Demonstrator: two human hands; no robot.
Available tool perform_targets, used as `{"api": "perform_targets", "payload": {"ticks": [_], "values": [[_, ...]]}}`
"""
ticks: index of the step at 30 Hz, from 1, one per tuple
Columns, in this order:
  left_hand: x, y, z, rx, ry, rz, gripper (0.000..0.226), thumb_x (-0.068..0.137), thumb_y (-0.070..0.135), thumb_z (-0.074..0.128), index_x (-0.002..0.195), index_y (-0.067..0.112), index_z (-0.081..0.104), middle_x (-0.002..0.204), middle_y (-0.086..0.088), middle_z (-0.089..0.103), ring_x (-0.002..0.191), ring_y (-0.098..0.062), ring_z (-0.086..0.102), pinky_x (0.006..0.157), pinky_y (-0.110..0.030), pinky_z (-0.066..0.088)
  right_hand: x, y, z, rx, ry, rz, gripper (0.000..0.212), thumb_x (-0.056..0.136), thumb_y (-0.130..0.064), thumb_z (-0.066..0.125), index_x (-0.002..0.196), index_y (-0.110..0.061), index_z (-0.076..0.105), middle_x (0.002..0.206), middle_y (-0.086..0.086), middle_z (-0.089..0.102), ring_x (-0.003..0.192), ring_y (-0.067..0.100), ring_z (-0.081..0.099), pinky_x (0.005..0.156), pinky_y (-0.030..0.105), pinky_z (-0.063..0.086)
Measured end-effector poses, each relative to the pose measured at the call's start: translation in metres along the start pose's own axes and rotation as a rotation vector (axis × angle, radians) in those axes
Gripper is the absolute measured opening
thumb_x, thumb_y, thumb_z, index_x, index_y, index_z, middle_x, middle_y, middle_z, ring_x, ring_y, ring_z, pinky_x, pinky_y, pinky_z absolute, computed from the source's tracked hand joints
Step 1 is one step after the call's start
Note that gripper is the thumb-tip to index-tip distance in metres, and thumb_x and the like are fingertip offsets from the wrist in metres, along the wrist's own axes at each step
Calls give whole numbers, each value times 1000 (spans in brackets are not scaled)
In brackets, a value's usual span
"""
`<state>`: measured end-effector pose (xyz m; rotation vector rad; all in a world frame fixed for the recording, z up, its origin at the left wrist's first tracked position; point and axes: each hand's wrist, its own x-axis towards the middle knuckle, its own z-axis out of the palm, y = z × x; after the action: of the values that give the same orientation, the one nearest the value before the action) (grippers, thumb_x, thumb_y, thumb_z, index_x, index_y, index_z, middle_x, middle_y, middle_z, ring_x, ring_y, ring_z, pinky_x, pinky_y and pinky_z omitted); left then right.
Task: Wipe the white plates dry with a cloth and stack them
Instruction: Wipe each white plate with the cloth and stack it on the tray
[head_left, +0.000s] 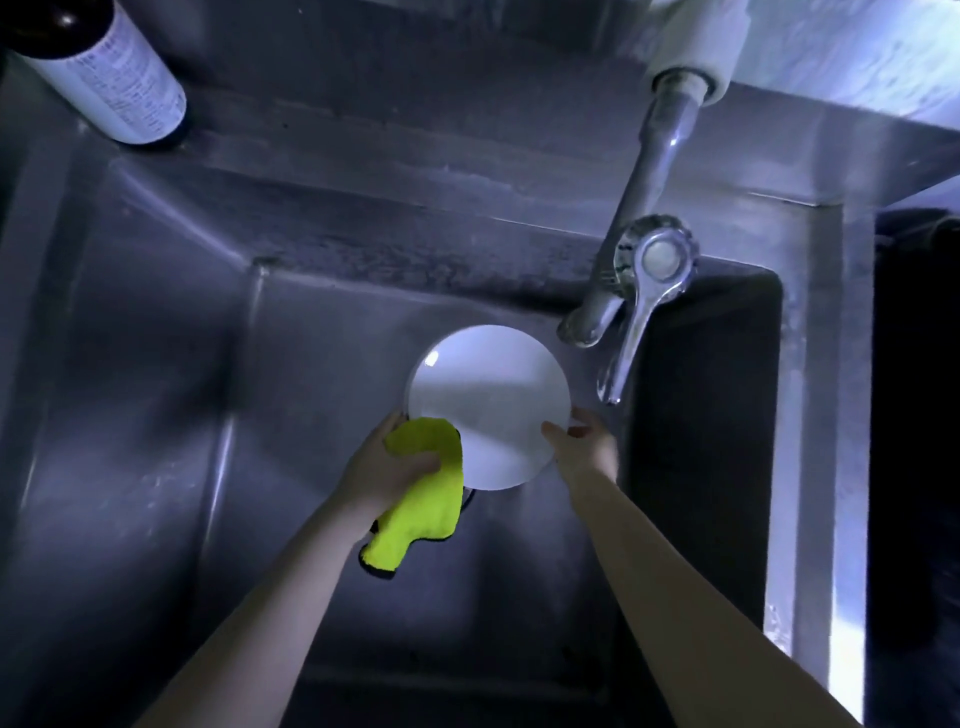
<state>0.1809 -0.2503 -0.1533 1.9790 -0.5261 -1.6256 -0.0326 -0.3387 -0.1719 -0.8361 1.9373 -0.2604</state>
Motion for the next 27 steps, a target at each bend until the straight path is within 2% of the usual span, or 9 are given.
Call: {"api": "perform_targets", "payload": {"ticks": [2, 4, 9, 14, 17, 21, 23, 25, 27], "values": [[1, -1, 0, -44, -2, -18, 37, 81, -9, 63, 99, 23, 65, 77, 9, 72, 70, -7, 69, 57, -17, 52, 1, 2, 0, 102, -27, 47, 29, 83, -14, 76, 111, -12, 65, 101, 6, 70, 97, 29, 66, 90, 47, 56], [0, 2, 0, -66, -2, -28, 35, 83, -12, 61, 102, 17, 65, 75, 10, 72, 68, -3, 69, 58, -17, 52, 1, 2, 0, 161, -61, 65, 24, 84, -13, 75, 106, -14, 64, 102, 9, 69, 94, 28, 65, 90, 49, 57], [-8, 8, -4, -101, -28, -58, 44, 85, -8, 64, 119, 20, 58, 98, 4, 71, 86, -13, 69, 63, -17, 53, -5, -4, -5, 318, -189, 81, 14, 95, -7, 59, 107, -14, 57, 101, 7, 62, 84, 27, 64, 61, 39, 59], [-26, 9, -19, -70, -23, -59, 41, 72, 11, 72, 112, 13, 65, 93, 0, 74, 91, -19, 70, 72, -30, 56, -27, -16, -18, 336, -262, -7, 16, 94, -3, 59, 94, -17, 53, 93, 5, 66, 79, 29, 65, 62, 42, 61], [-49, 5, -34, -75, 88, -12, 59, 61, 24, 68, 120, 18, 61, 106, -4, 71, 98, -19, 69, 78, -35, 55, -51, -21, -34, 280, -244, -140, 21, 92, 1, 60, 96, -19, 55, 95, 0, 66, 80, 19, 67, 62, 43, 61], [-91, 2, -47, -90, 278, 78, 69, 59, 31, 66, 126, 34, 50, 117, 4, 65, 106, -19, 64, 89, -41, 52, -94, -25, -61, 214, -273, -267, 41, 90, 4, 59, 116, -27, 60, 106, 0, 69, 93, 21, 68, 70, 52, 62], [-113, 6, -47, -59, 365, 180, 75, 63, 30, 64, 133, 39, 42, 123, 11, 58, 107, -10, 58, 89, -27, 48, -118, -25, -75, 226, -301, -297, 47, 91, 6, 56, 122, -29, 64, 105, 1, 70, 97, 24, 68, 72, 52, 62], [-134, 16, -42, -6, 418, 335, 80, 69, 22, 66, 142, 36, 37, 125, 22, 52, 108, 11, 49, 86, -5, 38, -143, -23, -88, 297, -357, -307, 48, 92, 6, 54, 112, -34, 71, 103, 2, 73, 97, 24, 69, 71, 51, 62], [-154, 27, -30, 83, 427, 515, 83, 78, 3, 72, 148, 27, 34, 135, 27, 42, 120, 20, 39, 98, -4, 32, -167, -18, -98, 368, -422, -310, 47, 93, 4, 53, 106, -36, 75, 105, 2, 74, 97, 25, 70, 71, 48, 62]]}}
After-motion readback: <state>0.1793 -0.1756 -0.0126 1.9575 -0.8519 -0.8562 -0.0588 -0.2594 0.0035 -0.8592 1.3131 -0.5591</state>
